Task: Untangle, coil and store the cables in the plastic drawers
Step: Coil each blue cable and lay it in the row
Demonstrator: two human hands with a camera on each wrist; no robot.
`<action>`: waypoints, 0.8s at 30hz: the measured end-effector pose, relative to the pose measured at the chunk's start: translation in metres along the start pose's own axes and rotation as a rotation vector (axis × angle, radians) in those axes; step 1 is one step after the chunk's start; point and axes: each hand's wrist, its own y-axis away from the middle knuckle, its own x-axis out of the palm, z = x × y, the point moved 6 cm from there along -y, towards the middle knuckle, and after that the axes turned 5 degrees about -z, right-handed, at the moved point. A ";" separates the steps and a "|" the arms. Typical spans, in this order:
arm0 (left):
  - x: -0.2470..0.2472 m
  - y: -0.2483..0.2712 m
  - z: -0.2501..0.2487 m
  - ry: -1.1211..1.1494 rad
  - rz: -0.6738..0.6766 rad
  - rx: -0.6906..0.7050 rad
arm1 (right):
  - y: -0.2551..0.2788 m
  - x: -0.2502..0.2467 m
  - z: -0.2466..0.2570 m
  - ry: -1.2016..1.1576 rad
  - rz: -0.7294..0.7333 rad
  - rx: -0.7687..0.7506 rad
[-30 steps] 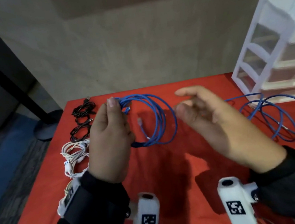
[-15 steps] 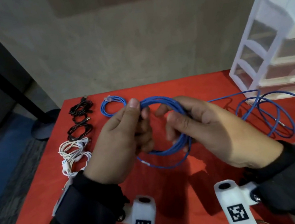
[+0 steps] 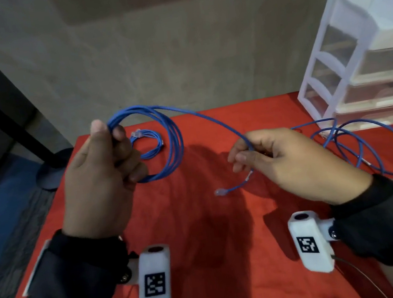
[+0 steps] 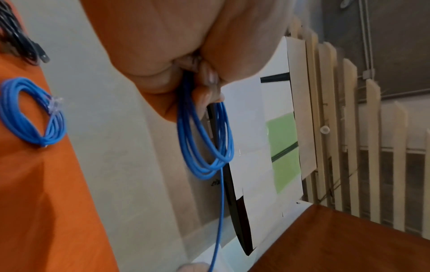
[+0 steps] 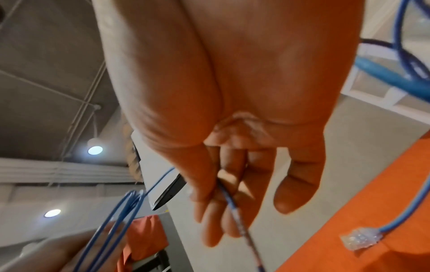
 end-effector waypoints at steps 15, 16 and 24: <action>0.011 0.010 0.022 -0.149 -0.076 0.035 | 0.002 -0.013 0.020 -0.700 -0.097 0.201; 0.012 0.011 0.024 -0.177 -0.092 0.049 | 0.003 -0.014 0.025 -0.753 -0.086 0.195; 0.039 0.030 0.049 -0.209 -0.021 -0.055 | 0.004 0.003 0.030 -0.448 -0.295 -0.015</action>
